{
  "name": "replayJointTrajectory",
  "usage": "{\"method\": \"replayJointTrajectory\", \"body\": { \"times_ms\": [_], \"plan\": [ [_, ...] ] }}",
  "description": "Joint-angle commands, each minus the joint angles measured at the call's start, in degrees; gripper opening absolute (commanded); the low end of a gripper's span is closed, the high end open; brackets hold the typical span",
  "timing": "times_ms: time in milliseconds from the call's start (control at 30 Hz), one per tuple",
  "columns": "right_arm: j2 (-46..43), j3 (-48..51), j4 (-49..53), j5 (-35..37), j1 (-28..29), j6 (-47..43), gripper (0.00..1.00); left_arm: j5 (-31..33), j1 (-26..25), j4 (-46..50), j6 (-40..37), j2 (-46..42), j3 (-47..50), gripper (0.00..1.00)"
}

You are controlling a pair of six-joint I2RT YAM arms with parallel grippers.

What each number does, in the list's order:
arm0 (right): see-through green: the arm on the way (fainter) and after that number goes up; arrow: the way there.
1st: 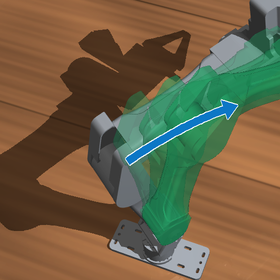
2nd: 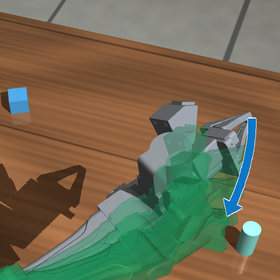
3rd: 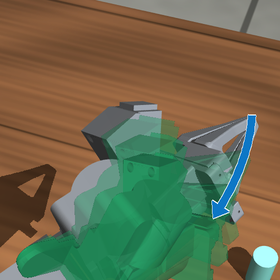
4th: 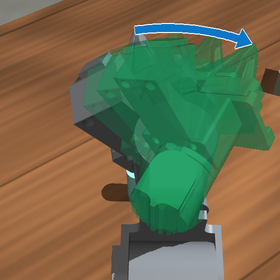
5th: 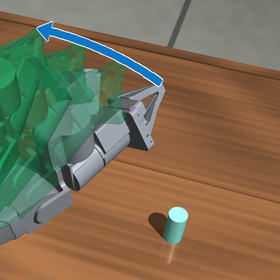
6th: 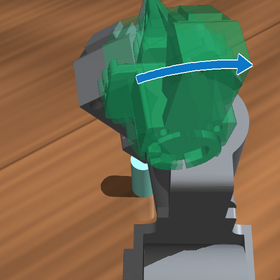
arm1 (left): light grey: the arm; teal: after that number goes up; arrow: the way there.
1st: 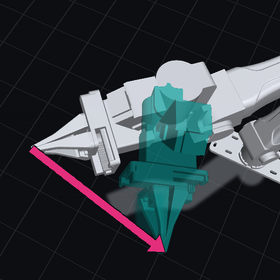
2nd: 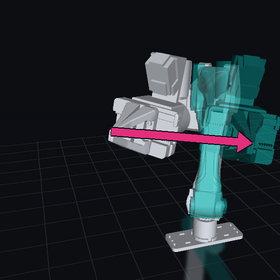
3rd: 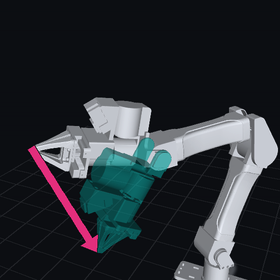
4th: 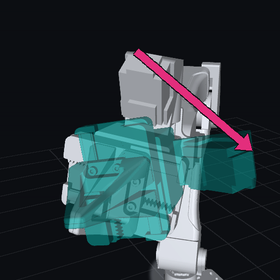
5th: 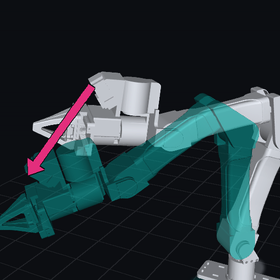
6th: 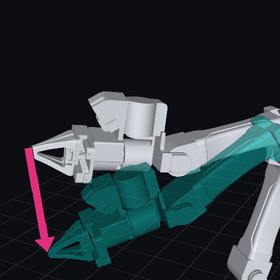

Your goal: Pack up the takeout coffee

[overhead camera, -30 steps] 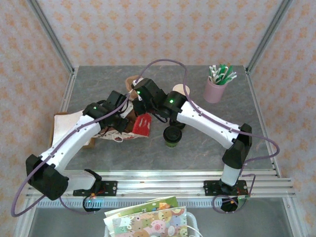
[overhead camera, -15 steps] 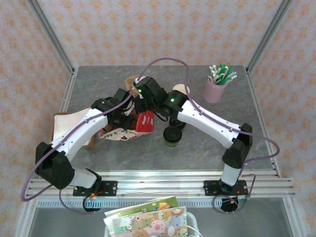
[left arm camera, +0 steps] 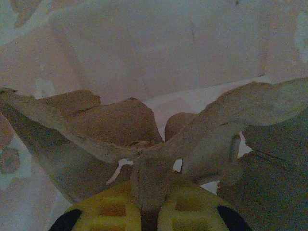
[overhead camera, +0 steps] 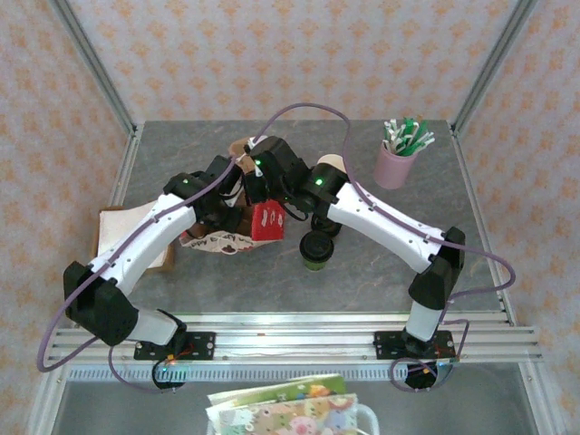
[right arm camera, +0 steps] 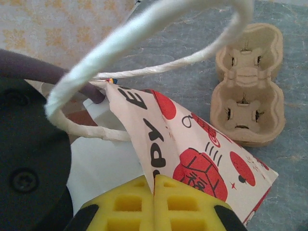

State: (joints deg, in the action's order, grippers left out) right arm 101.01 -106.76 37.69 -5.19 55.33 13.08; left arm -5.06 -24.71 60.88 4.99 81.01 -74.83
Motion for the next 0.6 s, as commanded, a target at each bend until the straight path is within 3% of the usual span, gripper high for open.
{"method": "replayJointTrajectory", "body": {
  "times_ms": [0,233,567],
  "plan": [
    [-0.9,-2.7,0.6,-2.6,0.7,0.9,0.00,0.9,0.6,1.6,2.8,1.7,-3.1,0.00],
    [-2.9,0.3,-0.1,-3.3,0.7,0.5,0.00,2.6,0.5,-0.1,7.9,1.9,-4.9,0.00],
    [-0.4,-3.1,3.2,-7.6,0.7,5.1,0.00,3.6,0.5,-3.5,9.7,2.5,-4.2,0.00]
  ]
}}
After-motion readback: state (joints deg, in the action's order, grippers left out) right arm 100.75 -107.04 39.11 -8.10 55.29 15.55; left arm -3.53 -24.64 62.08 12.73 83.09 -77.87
